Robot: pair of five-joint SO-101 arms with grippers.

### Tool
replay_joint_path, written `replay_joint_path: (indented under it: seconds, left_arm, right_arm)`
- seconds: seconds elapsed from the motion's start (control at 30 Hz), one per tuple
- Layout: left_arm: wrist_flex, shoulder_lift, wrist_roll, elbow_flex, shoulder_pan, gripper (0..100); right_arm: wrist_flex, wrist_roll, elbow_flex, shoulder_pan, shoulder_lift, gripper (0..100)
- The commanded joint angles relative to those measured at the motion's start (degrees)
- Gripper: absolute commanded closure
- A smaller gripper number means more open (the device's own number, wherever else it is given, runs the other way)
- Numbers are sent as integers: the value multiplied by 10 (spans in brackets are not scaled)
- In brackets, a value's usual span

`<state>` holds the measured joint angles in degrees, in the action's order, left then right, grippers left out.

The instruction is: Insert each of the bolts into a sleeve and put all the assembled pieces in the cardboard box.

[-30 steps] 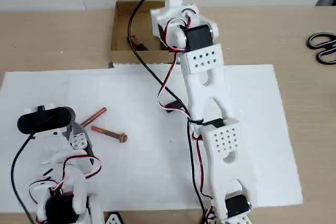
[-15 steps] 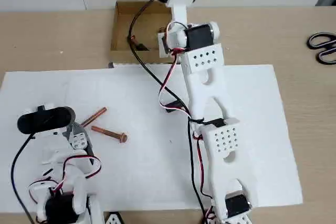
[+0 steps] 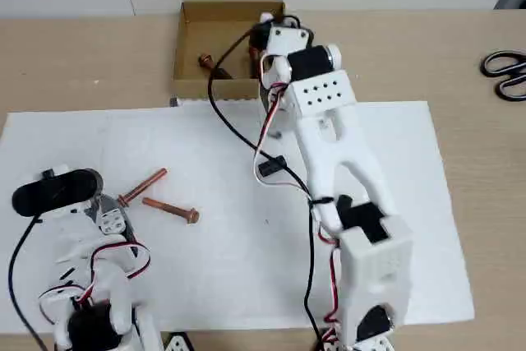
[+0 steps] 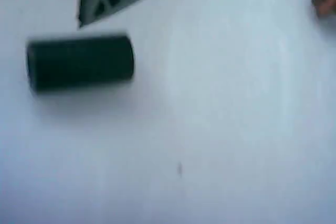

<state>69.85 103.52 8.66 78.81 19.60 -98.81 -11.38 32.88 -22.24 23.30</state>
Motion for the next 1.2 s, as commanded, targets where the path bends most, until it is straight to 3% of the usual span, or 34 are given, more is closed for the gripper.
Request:
replay_joint_path:
  seconds: [0.0, 0.17, 0.4, 0.57, 0.8, 1.17]
  left_arm:
    - [3, 6, 0, -22, 2, 994]
    - [1, 6, 0, -22, 1, 994]
    - [0, 6, -2, -22, 1, 994]
    - [0, 6, -2, -22, 1, 994]
    - [-40, 6, -2, -22, 1, 994]
    - [-56, 6, -2, -8, -31, 994]
  right_arm:
    - [-7, 1, -58, -1, -69, 815]
    - [-8, -84, -104, 1, -97, 815]
    - [-9, -95, -203, 3, -162, 815]
    - [-8, -148, -303, 17, -225, 815]
    - [-7, -152, -403, 72, -274, 815]
    - [1, -153, -406, 75, -228, 815]
